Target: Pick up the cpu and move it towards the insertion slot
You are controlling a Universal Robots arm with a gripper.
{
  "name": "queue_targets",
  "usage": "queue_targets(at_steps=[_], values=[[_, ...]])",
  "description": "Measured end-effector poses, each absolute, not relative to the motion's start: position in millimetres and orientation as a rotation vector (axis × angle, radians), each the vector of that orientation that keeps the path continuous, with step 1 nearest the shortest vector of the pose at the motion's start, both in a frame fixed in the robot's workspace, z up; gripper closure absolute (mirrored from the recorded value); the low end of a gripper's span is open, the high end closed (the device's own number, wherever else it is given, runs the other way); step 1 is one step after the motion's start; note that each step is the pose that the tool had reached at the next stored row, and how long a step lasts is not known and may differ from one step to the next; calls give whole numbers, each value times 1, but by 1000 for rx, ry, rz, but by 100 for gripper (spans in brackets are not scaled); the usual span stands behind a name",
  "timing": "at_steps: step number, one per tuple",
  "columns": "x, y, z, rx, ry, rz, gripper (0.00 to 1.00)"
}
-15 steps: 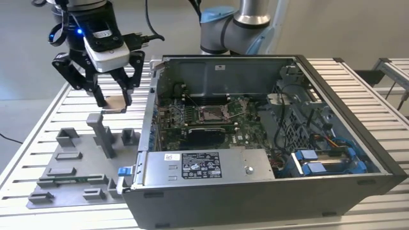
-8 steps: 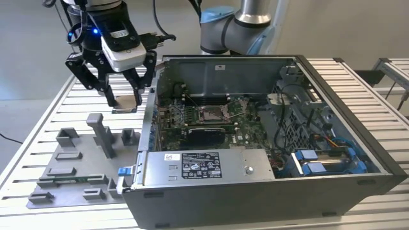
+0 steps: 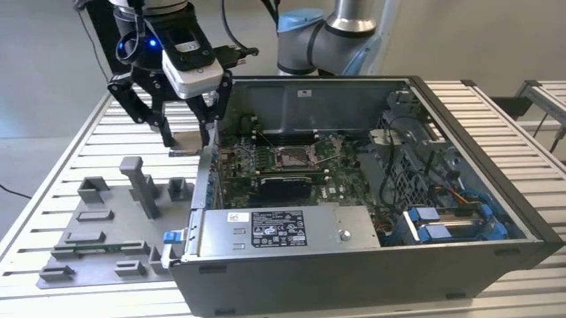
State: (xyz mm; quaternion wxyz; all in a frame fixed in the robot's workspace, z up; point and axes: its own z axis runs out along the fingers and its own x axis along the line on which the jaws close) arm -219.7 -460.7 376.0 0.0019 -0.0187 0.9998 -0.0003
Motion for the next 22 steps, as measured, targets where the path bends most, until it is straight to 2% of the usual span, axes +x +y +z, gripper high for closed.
queue_targets(at_steps=[22], values=[[-166,-461,376,-73,3140,-1,100]])
